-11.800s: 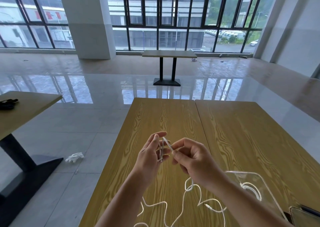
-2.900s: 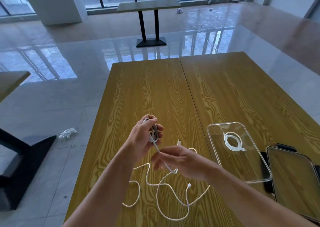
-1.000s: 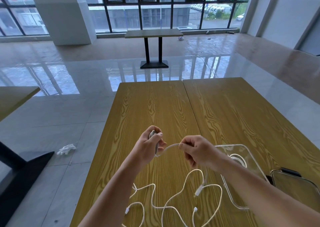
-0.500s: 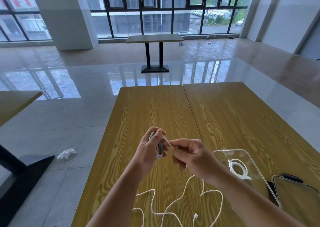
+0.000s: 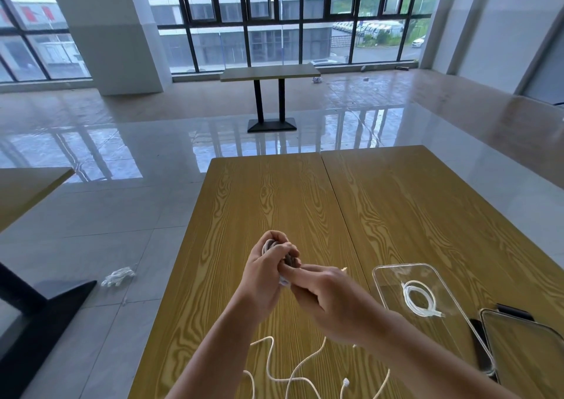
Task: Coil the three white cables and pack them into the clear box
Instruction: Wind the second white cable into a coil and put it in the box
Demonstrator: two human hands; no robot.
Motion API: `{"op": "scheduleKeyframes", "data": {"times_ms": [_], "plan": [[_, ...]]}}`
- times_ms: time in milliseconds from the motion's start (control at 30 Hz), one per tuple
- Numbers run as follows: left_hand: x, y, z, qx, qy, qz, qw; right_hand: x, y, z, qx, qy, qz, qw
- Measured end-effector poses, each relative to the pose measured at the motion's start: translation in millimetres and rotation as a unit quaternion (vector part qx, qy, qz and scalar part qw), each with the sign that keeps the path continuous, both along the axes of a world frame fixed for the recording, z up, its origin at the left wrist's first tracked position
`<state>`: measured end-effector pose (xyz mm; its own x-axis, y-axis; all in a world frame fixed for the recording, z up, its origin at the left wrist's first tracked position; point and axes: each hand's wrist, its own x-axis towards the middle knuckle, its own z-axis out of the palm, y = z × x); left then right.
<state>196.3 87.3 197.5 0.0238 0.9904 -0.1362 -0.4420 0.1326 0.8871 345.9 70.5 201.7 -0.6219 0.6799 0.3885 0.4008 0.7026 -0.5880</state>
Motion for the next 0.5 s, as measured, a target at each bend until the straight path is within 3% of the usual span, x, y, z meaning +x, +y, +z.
{"op": "scheduleKeyframes", "data": {"times_ms": [233, 400, 500], "plan": [[-12, 5, 4, -0.046, -0.110, 0.068, 0.990, 27, 5, 4, 0.030, -0.078, -0.014, 0.996], [-7, 3, 14, -0.029, -0.152, 0.024, 0.988, 41, 16, -1, -0.212, 0.012, -0.099, 0.972], [-5, 3, 18, -0.013, -0.125, 0.005, 0.992, 44, 19, 2, -0.375, 0.108, -0.116, 0.913]]}}
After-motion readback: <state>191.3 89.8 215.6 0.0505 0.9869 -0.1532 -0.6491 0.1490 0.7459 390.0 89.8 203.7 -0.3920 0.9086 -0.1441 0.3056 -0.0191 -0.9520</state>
